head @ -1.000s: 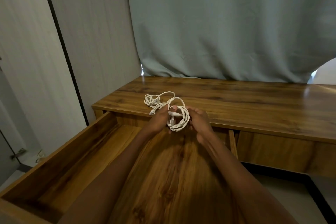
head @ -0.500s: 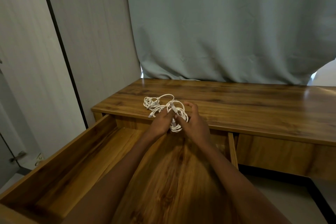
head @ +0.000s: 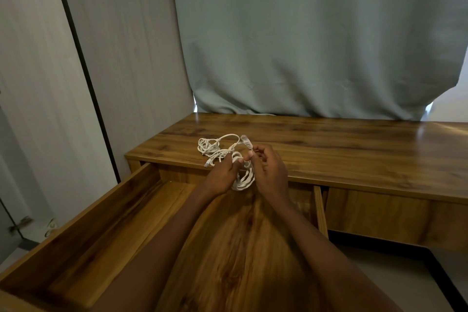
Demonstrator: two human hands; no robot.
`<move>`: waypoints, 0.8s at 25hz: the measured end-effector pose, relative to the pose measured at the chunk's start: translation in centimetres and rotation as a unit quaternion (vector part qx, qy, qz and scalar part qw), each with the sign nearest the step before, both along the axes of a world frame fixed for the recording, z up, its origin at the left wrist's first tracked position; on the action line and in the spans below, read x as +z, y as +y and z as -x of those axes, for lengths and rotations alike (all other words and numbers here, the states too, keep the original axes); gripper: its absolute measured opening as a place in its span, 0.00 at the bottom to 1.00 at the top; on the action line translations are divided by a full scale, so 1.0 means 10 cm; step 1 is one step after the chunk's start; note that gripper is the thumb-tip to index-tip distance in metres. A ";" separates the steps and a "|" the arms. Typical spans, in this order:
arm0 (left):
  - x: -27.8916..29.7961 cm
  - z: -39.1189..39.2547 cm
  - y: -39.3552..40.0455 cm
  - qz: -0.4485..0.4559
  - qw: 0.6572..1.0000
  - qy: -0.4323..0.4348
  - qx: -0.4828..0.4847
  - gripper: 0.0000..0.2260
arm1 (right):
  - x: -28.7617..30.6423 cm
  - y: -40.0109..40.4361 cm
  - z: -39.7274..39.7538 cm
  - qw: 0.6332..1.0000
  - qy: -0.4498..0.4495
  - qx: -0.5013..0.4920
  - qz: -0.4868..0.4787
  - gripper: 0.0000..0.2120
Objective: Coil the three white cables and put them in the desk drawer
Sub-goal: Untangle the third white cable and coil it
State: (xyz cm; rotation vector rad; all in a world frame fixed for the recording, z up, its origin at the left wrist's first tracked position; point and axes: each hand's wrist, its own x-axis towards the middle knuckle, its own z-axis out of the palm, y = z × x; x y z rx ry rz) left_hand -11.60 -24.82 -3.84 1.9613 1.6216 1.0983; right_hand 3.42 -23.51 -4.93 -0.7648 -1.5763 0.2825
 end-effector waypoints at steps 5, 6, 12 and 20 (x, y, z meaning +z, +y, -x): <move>-0.14 0.13 0.11 0.022 0.993 0.080 -0.080 0.18 | 0.18 0.00 -0.09 0.925 0.300 0.145 0.185 0.03; -0.13 0.12 0.11 0.029 0.991 0.094 -0.085 0.17 | 0.21 0.01 -0.12 0.913 0.330 0.144 0.193 0.04; -0.05 0.12 0.04 0.037 0.983 0.144 -0.107 0.17 | 0.22 0.13 -0.25 0.893 0.356 0.153 0.227 0.12; -0.12 0.20 0.07 0.014 0.966 0.226 -0.126 0.16 | 0.23 0.18 -0.32 0.894 0.278 0.232 0.265 0.15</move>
